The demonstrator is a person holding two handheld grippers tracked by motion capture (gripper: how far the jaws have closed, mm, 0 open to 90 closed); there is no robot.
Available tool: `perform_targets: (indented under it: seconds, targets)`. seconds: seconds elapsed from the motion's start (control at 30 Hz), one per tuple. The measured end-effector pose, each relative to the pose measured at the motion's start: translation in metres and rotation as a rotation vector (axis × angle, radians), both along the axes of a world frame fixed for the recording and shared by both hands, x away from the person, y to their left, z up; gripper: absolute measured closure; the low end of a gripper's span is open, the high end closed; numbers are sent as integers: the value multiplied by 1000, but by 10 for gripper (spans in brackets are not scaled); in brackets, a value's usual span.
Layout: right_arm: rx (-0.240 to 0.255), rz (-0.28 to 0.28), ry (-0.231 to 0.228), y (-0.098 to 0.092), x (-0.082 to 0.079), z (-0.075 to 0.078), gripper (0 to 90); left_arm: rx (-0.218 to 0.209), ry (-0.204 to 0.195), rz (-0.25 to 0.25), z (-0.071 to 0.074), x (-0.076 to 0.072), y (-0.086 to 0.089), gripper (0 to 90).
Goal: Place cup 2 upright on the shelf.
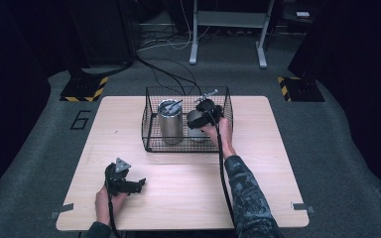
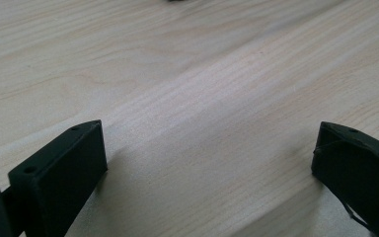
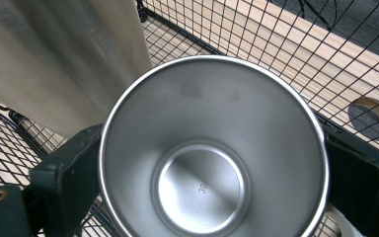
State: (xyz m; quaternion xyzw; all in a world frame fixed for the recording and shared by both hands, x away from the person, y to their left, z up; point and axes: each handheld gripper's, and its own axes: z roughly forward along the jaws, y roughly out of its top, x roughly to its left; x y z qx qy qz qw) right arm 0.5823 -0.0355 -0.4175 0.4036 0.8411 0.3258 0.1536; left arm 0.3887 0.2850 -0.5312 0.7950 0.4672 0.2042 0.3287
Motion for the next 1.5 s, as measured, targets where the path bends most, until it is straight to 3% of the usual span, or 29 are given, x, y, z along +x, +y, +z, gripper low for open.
perform_targets:
  seconds: [1.0,1.3,1.5]
  targets:
    - [-27,-6,26,0,-2,-9,56,3,7,-7,1,0,1,3]
    - [-10,-19,47,-4,-2,-9,52,2,7,-7,0,0,1,3]
    - [-5,-37,64,-4,-2,-8,0,3,6,-7,1,0,1,3]
